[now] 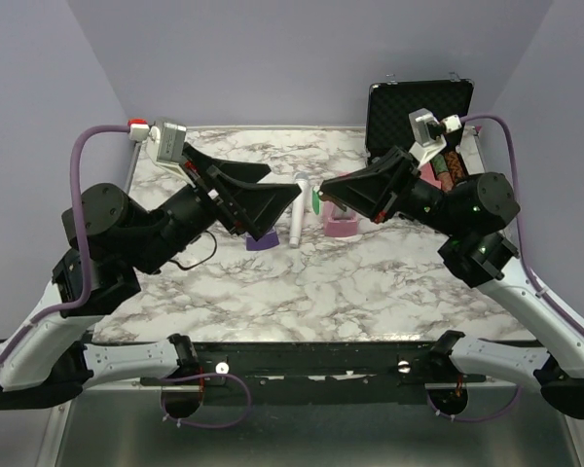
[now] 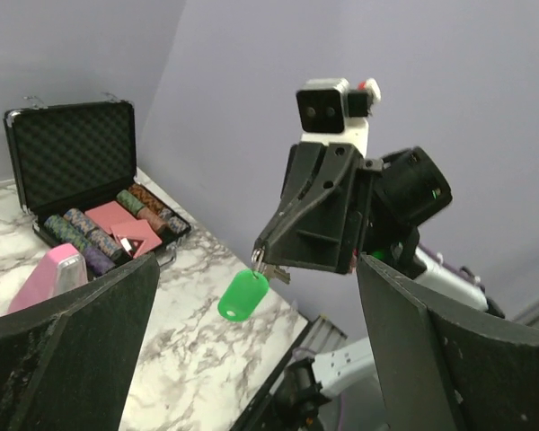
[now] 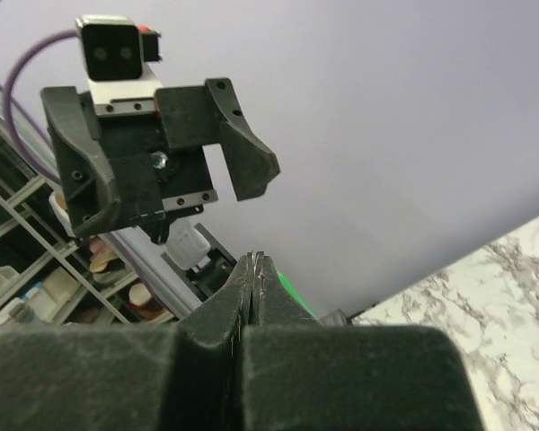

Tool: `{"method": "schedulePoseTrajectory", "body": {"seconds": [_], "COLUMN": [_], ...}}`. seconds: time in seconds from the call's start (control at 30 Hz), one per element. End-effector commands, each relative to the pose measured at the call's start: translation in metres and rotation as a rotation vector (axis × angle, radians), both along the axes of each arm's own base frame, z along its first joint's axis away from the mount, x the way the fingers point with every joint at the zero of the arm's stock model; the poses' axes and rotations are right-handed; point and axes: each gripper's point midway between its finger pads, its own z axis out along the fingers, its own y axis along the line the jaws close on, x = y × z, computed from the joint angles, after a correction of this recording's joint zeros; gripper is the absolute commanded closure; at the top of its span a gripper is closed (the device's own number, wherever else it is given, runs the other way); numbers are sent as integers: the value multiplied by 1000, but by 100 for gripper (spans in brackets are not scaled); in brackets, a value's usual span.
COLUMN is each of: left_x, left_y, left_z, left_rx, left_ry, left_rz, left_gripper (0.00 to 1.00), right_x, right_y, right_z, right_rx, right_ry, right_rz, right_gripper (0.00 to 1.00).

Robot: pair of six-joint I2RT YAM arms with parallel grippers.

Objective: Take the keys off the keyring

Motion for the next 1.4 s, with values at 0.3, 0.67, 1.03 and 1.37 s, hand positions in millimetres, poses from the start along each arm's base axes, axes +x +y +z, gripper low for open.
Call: {"method": "schedulePoseTrajectory", "body": {"seconds": [0.3,0.67,1.03,1.37], "left_x": [-50,-44,-42,-42], "left_y": [-22,-22,-29,-31], "left_z": [-27,-38,-47,-56], "left_rx": [249,275,281,285], "left_ry": [-41,3,48,70], "left_rz": [-459,-479,-505,-513], "left_gripper": [8,38,55,70], "right_x": [-44,-54,-54,-56], "right_y": [14,14,14,13], "right_z": [-18,-17,-13,-10], "right_rx": [-225,-250,-238,-219], "right_ry": [-155,-177,-185,-197], "right_rz": [281,347,344,349], "right_gripper": [99,99,99,99]}}
